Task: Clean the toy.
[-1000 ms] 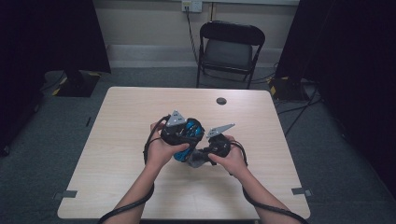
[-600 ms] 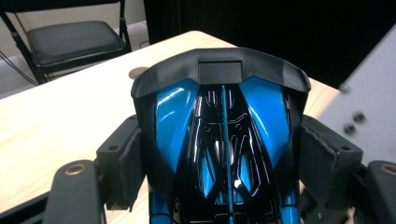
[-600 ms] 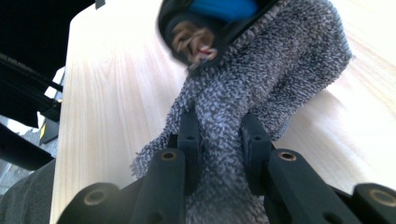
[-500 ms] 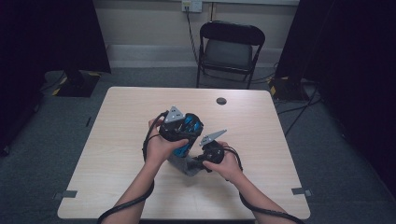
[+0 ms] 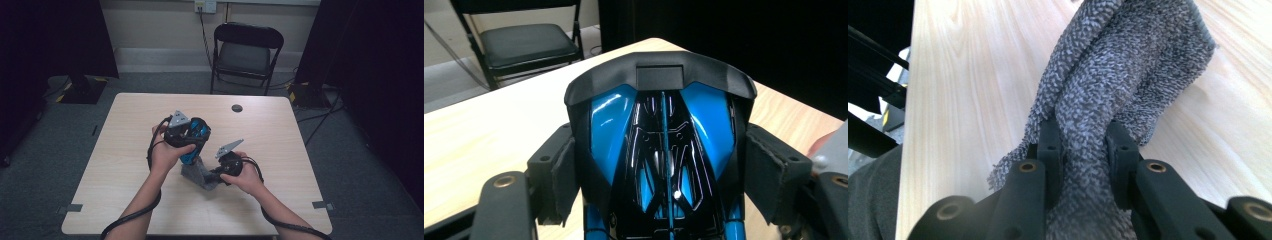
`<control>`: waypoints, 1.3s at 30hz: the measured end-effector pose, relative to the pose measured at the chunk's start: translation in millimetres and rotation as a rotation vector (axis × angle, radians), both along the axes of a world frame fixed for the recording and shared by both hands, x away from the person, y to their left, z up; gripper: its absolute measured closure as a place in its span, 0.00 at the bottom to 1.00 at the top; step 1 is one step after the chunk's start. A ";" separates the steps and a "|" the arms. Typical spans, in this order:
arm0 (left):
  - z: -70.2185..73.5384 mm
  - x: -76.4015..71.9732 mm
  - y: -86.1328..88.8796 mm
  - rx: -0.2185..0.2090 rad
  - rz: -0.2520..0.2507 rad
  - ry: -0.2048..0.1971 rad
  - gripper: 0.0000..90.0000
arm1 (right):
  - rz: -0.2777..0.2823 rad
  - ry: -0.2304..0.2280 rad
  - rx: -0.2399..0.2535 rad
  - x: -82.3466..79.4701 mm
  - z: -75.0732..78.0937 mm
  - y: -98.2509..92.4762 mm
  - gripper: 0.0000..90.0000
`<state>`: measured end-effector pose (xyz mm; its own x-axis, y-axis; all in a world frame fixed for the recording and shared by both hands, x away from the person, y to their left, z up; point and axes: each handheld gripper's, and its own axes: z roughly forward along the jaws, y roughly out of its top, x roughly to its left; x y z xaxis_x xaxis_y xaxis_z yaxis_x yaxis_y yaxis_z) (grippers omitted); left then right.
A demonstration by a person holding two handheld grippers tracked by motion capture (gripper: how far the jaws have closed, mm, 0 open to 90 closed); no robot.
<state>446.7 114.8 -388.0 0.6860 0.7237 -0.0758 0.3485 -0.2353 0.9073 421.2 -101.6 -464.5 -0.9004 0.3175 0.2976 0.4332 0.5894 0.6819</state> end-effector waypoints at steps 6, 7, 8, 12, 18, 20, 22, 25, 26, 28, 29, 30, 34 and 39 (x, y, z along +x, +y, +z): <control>-0.6 1.8 12.8 0.009 0.027 0.005 0.28 | -0.024 -0.012 -0.022 3.2 5.0 -13.8 0.82; -1.3 2.1 14.6 0.013 0.031 0.005 0.28 | -0.029 -0.016 -0.027 4.2 5.9 -16.8 0.82; -2.1 2.1 16.1 0.010 0.033 0.009 0.28 | -0.036 -0.017 -0.028 5.2 6.8 -19.8 0.82; -6.9 2.5 21.1 0.029 0.040 0.019 0.28 | -0.081 -0.033 -0.017 9.9 10.9 -32.6 0.82; -18.2 3.5 28.4 0.044 0.053 0.048 0.28 | -0.130 -0.044 -0.018 15.1 13.0 -48.4 0.82; -22.4 3.9 31.2 0.046 0.058 0.059 0.28 | -0.150 -0.044 -0.018 17.1 12.2 -54.3 0.82; -27.1 4.5 34.2 0.057 0.067 0.071 0.28 | -0.172 -0.047 -0.013 19.2 11.3 -60.7 0.82; -33.2 5.6 37.6 0.071 0.077 0.087 0.28 | -0.211 -0.059 -0.017 22.0 10.4 -69.9 0.82; -36.1 6.1 39.4 0.083 0.082 0.091 0.28 | -0.224 -0.072 -0.017 22.8 10.1 -72.7 0.82; -40.5 7.2 42.0 0.087 0.090 0.108 0.28 | -0.247 -0.081 -0.019 24.5 10.5 -78.1 0.82; -43.1 7.8 43.7 0.088 0.095 0.115 0.28 | -0.259 -0.084 -0.019 25.4 10.5 -80.5 0.82; -45.4 8.4 45.4 0.090 0.101 0.124 0.28 | -0.270 -0.091 -0.023 26.3 10.7 -82.8 0.82; -53.9 11.2 51.5 0.099 0.121 0.146 0.28 | -0.299 -0.089 -0.028 30.2 9.5 -91.5 0.82; -61.2 14.5 53.9 0.108 0.134 0.162 0.28 | -0.329 -0.096 -0.038 32.8 6.8 -99.2 0.82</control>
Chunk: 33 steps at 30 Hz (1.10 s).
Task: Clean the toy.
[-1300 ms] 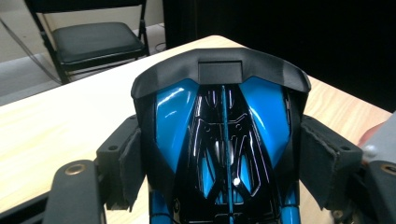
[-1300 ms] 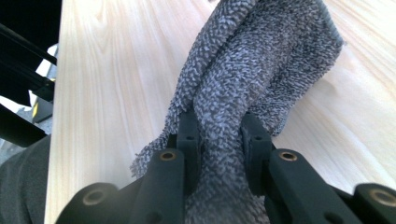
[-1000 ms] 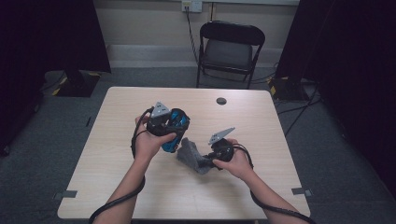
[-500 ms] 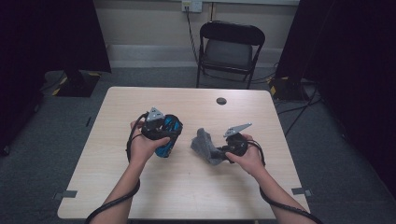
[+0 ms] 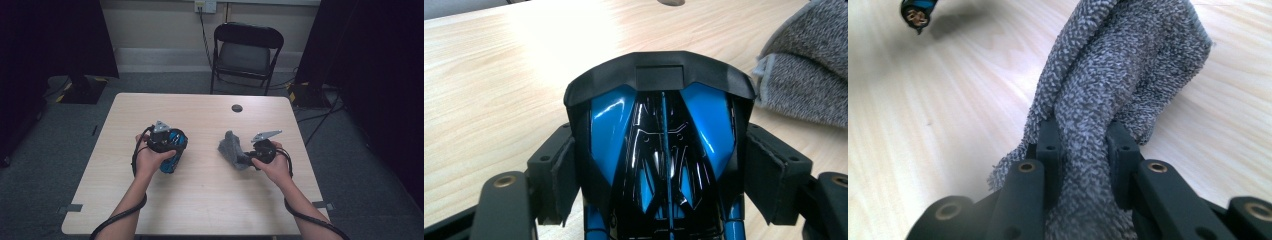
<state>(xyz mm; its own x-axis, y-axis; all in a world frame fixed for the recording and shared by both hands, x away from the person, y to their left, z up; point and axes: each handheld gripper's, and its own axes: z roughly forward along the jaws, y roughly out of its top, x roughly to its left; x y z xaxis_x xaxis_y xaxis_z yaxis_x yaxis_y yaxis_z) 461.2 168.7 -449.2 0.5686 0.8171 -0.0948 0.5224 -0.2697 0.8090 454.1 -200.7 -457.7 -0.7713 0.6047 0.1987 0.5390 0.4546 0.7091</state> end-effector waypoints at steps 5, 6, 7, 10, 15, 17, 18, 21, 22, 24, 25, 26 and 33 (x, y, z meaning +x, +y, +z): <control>-6.7 3.9 0.2 0.013 0.013 0.015 0.28 | -0.032 -0.007 -0.005 2.9 -4.1 -7.5 0.81; -6.9 4.5 0.1 0.014 0.014 0.014 0.28 | -0.042 -0.009 -0.010 3.5 -5.0 -8.9 0.81; -6.8 5.1 -0.2 0.017 0.012 0.016 0.28 | -0.045 -0.009 -0.010 4.3 -5.9 -10.4 0.81; -8.3 8.0 -1.9 0.019 0.011 0.027 0.28 | -0.061 -0.014 -0.022 6.3 -8.5 -13.2 0.81; -17.5 13.1 -3.6 0.020 0.025 0.048 0.28 | -0.078 -0.022 -0.028 9.0 -13.7 -15.8 0.80; -20.7 14.4 -4.8 0.025 0.026 0.055 0.28 | -0.078 -0.021 -0.028 9.5 -15.4 -16.3 0.80; -22.0 15.0 -5.5 0.028 0.028 0.057 0.28 | -0.082 -0.024 -0.031 9.8 -16.0 -16.8 0.80; -24.7 16.8 -8.4 0.040 0.029 0.064 0.28 | -0.087 -0.032 -0.029 10.9 -16.6 -18.0 0.80; -25.5 17.5 -8.9 0.042 0.029 0.062 0.28 | -0.089 -0.035 -0.029 11.4 -17.0 -18.4 0.79; -26.9 19.0 -9.8 0.046 0.031 0.068 0.28 | -0.098 -0.036 -0.027 12.2 -17.4 -19.3 0.79; -27.6 19.9 -10.0 0.049 0.031 0.066 0.28 | -0.101 -0.035 -0.026 12.7 -17.6 -19.6 0.79; -28.2 20.6 -10.6 0.051 0.034 0.067 0.28 | -0.104 -0.036 -0.028 13.1 -17.8 -19.9 0.79; -34.9 27.4 -13.7 0.072 0.043 0.088 0.28 | -0.117 -0.045 -0.021 17.7 -20.0 -19.4 0.79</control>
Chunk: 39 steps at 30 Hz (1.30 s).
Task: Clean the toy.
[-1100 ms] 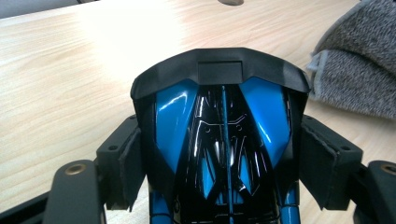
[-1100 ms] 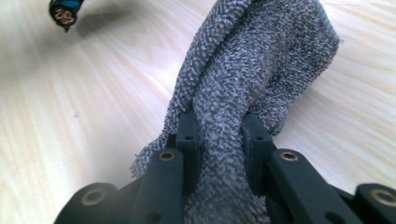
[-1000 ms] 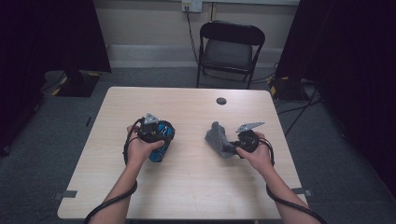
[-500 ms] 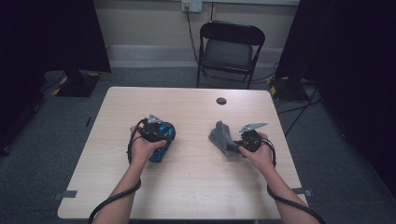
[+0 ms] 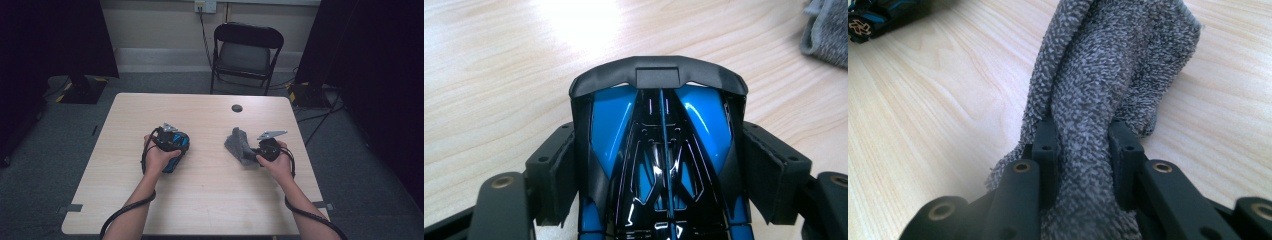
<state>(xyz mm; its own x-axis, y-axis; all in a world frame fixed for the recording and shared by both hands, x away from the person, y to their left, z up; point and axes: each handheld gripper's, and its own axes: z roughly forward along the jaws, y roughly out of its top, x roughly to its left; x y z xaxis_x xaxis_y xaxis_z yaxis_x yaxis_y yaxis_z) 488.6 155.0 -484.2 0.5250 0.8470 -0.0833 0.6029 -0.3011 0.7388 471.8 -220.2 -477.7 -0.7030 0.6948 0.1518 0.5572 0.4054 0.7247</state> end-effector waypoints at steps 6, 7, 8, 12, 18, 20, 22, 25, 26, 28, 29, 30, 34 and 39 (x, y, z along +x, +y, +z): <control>-6.0 6.7 -1.6 0.008 0.007 0.002 0.28 | -0.013 -0.010 0.002 4.4 -2.2 3.1 0.78; -6.4 7.5 -2.1 0.011 0.005 0.005 0.28 | -0.012 -0.012 -0.001 5.2 -2.5 3.4 0.77; -6.9 8.3 -3.3 0.008 0.009 0.001 0.28 | -0.011 -0.012 -0.002 5.9 -2.9 4.1 0.78; -7.9 10.9 -4.9 0.026 0.002 0.007 0.28 | -0.015 -0.015 -0.006 7.7 -4.3 6.3 0.76; -11.8 13.0 -6.3 0.029 0.005 0.012 0.28 | -0.016 -0.019 -0.012 9.0 -5.5 8.1 0.75; -11.8 13.5 -6.3 0.027 0.007 0.013 0.28 | -0.014 -0.019 -0.015 9.0 -5.4 8.5 0.75; -11.4 13.8 -6.6 0.029 0.007 0.017 0.28 | -0.018 -0.019 -0.017 9.2 -5.3 8.7 0.73; -11.2 14.4 -6.5 0.033 0.003 0.019 0.28 | -0.023 -0.019 -0.017 9.5 -5.7 9.8 0.72; -11.2 14.3 -6.7 0.033 0.004 0.019 0.27 | -0.024 -0.022 -0.019 9.6 -5.8 10.4 0.72; -10.8 14.4 -6.7 0.038 0.003 0.021 0.28 | -0.025 -0.025 -0.023 9.6 -6.0 11.1 0.71; -11.0 14.3 -6.8 0.035 0.005 0.021 0.28 | -0.027 -0.026 -0.024 9.5 -6.0 11.5 0.70; -11.2 14.1 -7.0 0.035 0.006 0.020 0.27 | -0.027 -0.026 -0.024 9.5 -6.1 11.7 0.70; -11.0 13.5 -6.3 0.036 0.002 0.022 0.27 | -0.032 -0.028 -0.024 9.1 -6.1 12.0 0.66; -10.1 13.0 -6.6 0.041 0.000 0.015 0.26 | -0.045 -0.028 -0.022 8.7 -6.6 12.9 0.60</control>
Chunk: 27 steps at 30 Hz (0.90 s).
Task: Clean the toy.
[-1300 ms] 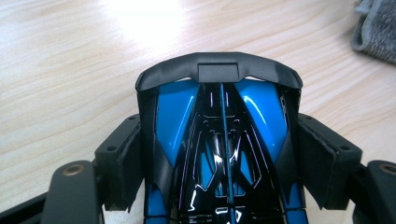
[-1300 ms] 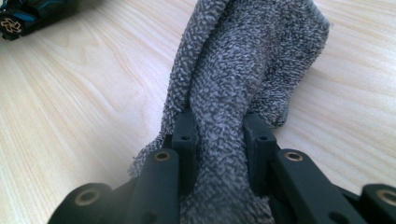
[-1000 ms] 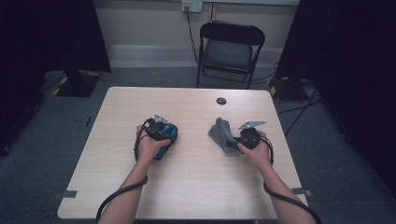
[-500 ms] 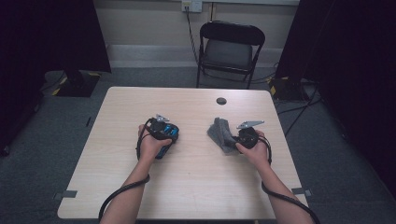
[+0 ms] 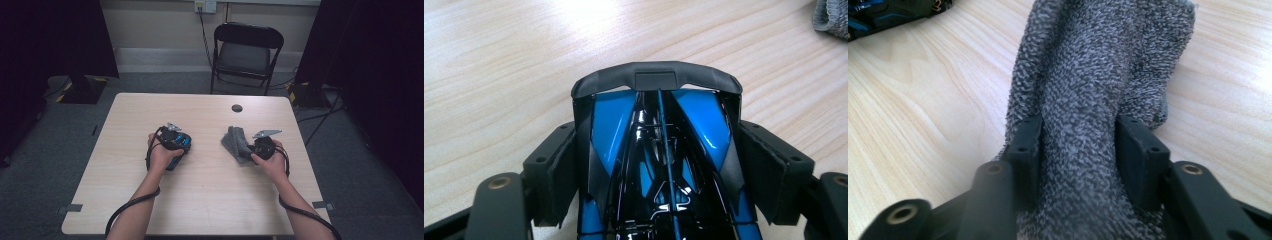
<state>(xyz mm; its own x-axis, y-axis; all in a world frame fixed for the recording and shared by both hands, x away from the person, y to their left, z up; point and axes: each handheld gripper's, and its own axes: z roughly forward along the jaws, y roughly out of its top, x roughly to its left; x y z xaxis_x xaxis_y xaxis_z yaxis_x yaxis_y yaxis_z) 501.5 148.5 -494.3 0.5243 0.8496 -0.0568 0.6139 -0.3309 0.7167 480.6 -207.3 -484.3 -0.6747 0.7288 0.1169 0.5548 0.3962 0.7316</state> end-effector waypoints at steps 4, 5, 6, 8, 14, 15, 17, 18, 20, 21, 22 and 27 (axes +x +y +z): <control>2.2 -0.1 0.4 -0.001 0.000 -0.002 0.26 | 0.002 -0.004 -0.002 -0.4 0.0 1.9 0.55; 3.1 -0.1 1.3 0.010 -0.008 -0.006 0.25 | 0.003 -0.005 -0.004 -0.6 0.0 2.3 0.54; 3.5 -0.4 1.1 0.012 -0.009 -0.004 0.25 | 0.001 -0.007 -0.005 -0.8 0.2 2.6 0.52; 3.8 -0.8 1.2 0.015 -0.012 0.009 0.24 | 0.003 -0.013 -0.008 -0.8 0.6 3.0 0.49; 9.8 -3.2 2.9 0.011 -0.010 -0.009 0.22 | -0.012 -0.027 -0.010 -1.2 4.1 2.9 0.38; 11.4 -3.8 3.6 0.009 -0.015 -0.008 0.22 | -0.015 -0.031 -0.006 -1.2 4.8 2.4 0.37; 14.9 -5.3 4.0 0.010 -0.020 -0.010 0.22 | -0.018 -0.031 0.004 -1.5 6.7 1.4 0.35; 17.0 -6.1 4.5 0.006 -0.023 -0.016 0.22 | -0.025 -0.037 0.008 -2.0 8.0 1.1 0.33; 21.7 -8.2 4.9 0.005 -0.030 -0.023 0.22 | -0.031 -0.041 0.019 -3.5 11.1 -0.9 0.31; 23.7 -9.8 4.6 -0.004 -0.035 -0.024 0.21 | -0.036 -0.045 0.027 -4.9 12.8 -1.9 0.30; 27.1 -12.0 4.2 -0.001 -0.047 -0.033 0.21 | -0.036 -0.046 0.031 -6.4 14.5 -2.7 0.29; 38.4 -21.6 0.3 -0.034 -0.081 -0.049 0.21 | -0.012 -0.055 0.040 -14.4 23.5 -5.1 0.27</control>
